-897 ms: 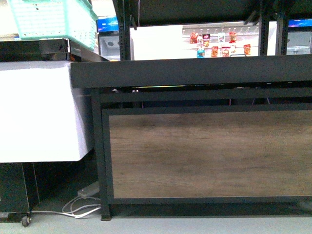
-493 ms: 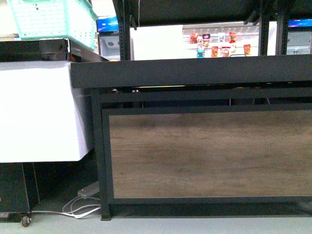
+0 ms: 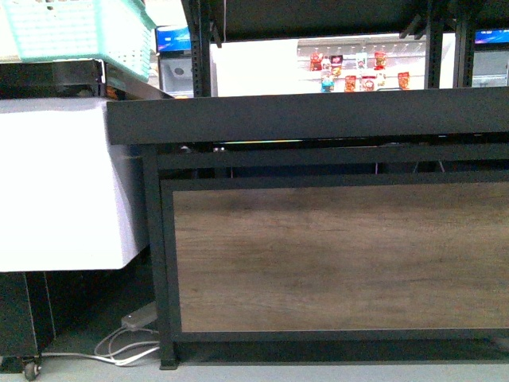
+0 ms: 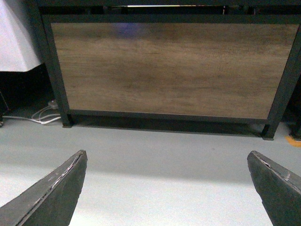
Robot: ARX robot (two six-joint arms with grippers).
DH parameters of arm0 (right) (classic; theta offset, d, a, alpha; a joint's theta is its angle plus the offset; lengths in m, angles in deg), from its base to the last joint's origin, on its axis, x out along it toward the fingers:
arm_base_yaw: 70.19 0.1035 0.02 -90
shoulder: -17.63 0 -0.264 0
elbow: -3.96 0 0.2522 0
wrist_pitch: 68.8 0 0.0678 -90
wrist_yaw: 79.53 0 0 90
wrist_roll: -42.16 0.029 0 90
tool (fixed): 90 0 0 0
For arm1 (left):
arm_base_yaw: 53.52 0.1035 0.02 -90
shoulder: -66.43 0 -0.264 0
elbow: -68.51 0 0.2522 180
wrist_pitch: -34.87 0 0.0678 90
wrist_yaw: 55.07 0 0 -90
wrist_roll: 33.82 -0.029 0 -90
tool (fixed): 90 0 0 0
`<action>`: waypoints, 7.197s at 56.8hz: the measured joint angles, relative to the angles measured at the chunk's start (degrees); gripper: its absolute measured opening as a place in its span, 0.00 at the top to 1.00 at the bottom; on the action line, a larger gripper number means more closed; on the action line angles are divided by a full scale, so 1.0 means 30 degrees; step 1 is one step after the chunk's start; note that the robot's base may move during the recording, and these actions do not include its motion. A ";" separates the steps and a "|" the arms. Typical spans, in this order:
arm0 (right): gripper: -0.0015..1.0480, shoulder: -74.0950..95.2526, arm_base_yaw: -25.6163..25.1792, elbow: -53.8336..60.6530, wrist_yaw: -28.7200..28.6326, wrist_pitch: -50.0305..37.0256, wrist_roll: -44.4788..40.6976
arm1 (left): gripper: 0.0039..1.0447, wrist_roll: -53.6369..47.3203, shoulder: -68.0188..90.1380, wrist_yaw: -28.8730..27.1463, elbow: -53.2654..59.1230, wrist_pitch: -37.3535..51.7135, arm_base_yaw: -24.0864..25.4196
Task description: Pick lemon from shelf
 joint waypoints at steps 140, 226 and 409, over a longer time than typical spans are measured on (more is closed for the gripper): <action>0.02 0.0007 0.0007 0.0000 0.0051 0.0007 0.0000 | 0.07 0.0000 -0.0007 0.0007 0.0000 0.0000 -0.0015; 0.02 0.0000 0.0007 0.0000 0.0058 0.0000 0.0007 | 0.07 -0.0051 -0.0007 0.0000 0.0000 0.0000 -0.0015; 0.02 0.0036 0.0007 0.0000 0.0044 -0.0015 0.0015 | 0.67 2.4043 3.7579 0.7650 -2.8997 0.3934 0.7016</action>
